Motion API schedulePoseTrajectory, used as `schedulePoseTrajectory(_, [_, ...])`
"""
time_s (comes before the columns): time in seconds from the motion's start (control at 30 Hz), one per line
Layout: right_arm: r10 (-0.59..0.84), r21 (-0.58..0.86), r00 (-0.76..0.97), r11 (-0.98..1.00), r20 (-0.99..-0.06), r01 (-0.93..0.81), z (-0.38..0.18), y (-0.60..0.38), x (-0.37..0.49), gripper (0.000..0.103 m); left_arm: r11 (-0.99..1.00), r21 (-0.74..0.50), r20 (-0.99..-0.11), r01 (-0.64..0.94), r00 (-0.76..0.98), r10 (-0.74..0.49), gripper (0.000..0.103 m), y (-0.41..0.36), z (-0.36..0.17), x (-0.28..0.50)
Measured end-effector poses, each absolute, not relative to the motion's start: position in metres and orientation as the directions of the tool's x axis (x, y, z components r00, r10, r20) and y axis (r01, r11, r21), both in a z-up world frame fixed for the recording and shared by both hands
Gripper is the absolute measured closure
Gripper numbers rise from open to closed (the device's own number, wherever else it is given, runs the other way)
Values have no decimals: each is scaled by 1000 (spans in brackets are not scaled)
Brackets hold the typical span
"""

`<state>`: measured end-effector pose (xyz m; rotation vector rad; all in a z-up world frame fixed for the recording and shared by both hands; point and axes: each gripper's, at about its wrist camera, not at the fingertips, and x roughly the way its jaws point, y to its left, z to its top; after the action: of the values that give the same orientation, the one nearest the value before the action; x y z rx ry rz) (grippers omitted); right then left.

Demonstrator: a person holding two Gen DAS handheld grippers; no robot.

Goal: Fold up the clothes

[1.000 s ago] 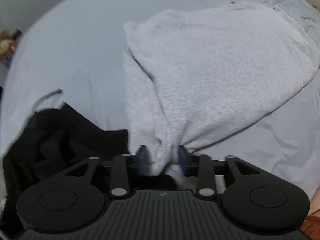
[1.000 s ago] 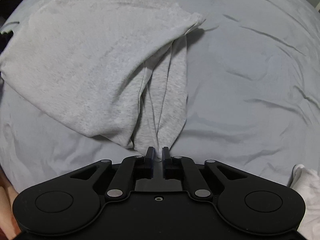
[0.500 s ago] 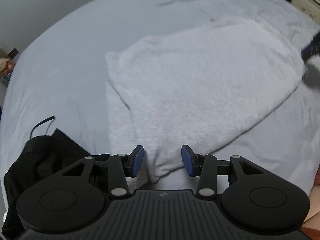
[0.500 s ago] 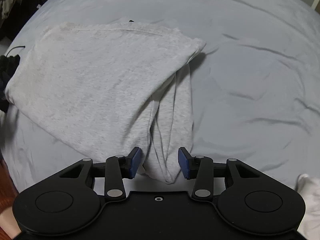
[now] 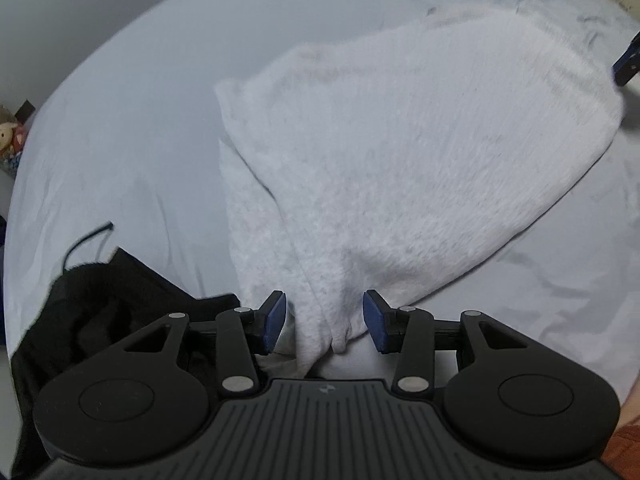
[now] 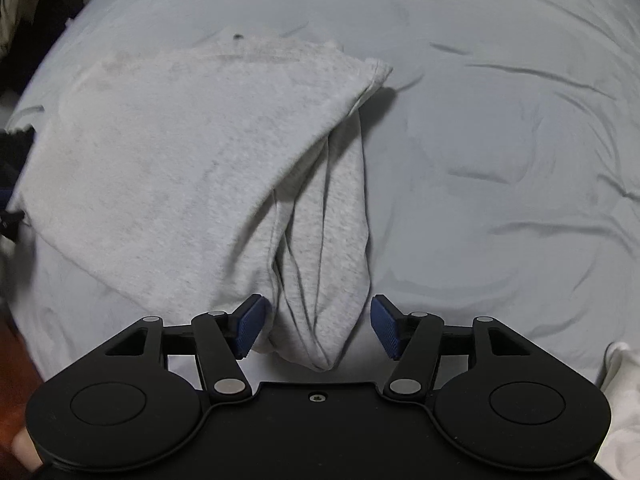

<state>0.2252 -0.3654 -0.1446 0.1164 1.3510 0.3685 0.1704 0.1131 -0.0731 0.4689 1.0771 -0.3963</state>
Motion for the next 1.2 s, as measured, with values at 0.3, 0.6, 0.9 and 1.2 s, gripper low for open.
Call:
schedulePoseTrajectory(0.3, [380, 367, 165, 924, -910, -104, -164, -358, 241, 43, 783, 200, -914, 589, 400, -68, 57, 83, -89, 163])
schedulePoseTrajectory(0.6, [323, 305, 156, 943, -933, -130, -178, -336, 238, 61, 778, 246, -928, 578, 373, 17, 57, 73, -114, 172])
schedulePoseTrajectory(0.9, [275, 249, 65, 930, -959, -270, -176, -318, 219, 89, 750, 326, -902, 576, 427, 64, 61, 65, -123, 168])
schedulePoseTrajectory(1.2, [348, 367, -115, 892, -930, -265, -191, -290, 163, 89, 724, 348, -889, 596, 455, 52, 62, 66, -121, 181])
